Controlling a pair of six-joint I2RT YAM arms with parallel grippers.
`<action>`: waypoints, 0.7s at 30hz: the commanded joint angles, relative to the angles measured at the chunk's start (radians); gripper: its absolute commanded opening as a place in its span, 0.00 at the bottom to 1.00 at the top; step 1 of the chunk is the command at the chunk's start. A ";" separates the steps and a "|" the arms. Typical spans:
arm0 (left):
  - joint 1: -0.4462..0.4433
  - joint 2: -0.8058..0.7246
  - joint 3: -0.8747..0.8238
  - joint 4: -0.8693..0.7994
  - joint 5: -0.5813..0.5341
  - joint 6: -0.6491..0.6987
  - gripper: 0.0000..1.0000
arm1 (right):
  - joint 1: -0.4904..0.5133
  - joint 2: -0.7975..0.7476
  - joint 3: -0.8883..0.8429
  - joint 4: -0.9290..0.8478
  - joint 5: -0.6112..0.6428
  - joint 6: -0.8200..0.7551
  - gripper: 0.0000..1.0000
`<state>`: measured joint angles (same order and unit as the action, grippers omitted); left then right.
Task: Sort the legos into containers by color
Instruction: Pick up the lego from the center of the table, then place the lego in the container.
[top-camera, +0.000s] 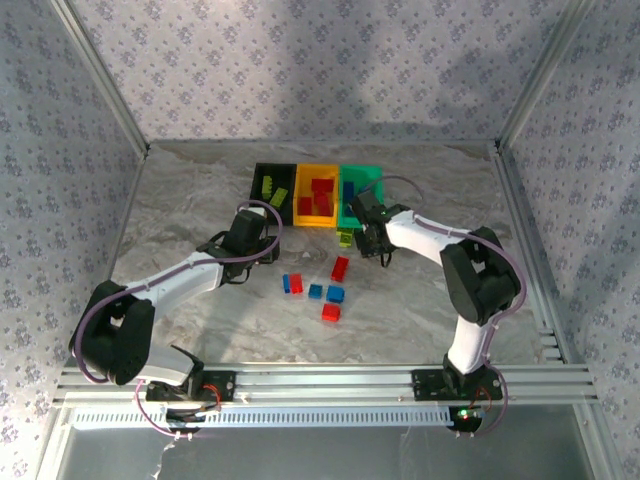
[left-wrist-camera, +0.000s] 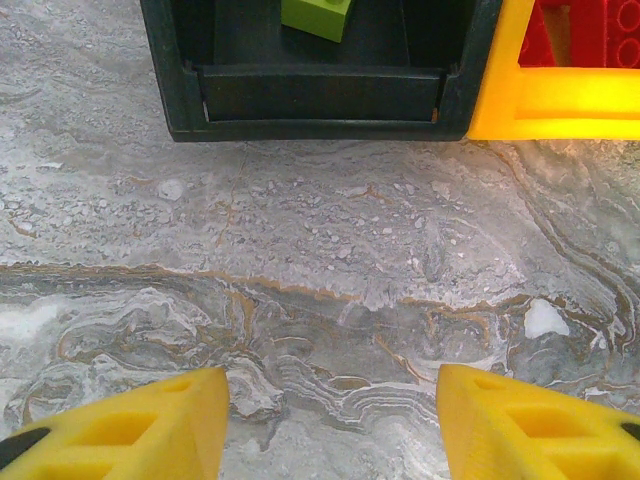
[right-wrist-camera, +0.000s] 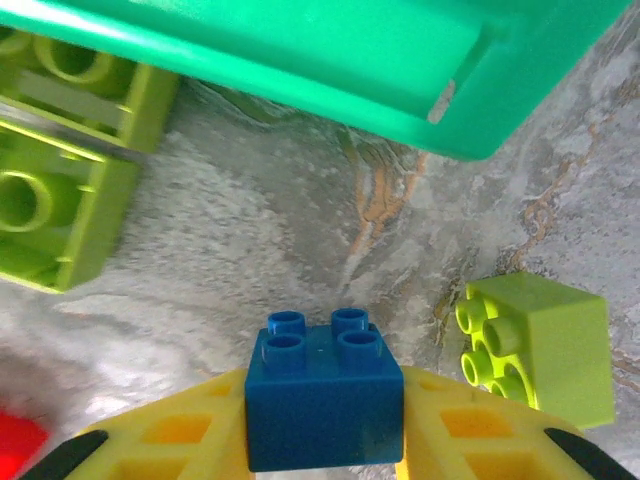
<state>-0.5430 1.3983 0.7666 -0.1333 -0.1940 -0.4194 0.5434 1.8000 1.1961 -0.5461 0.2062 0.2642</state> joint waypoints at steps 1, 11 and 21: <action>0.004 0.007 0.000 0.011 0.014 -0.010 0.57 | 0.011 -0.086 0.083 -0.047 0.008 -0.003 0.37; 0.004 0.015 -0.001 0.014 0.019 -0.010 0.57 | -0.054 0.052 0.322 0.003 -0.028 -0.014 0.38; 0.004 0.020 0.008 0.004 0.013 -0.001 0.57 | -0.075 0.258 0.514 -0.027 -0.021 -0.028 0.46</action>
<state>-0.5430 1.4120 0.7666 -0.1303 -0.1864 -0.4194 0.4660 2.0552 1.6794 -0.5358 0.1802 0.2531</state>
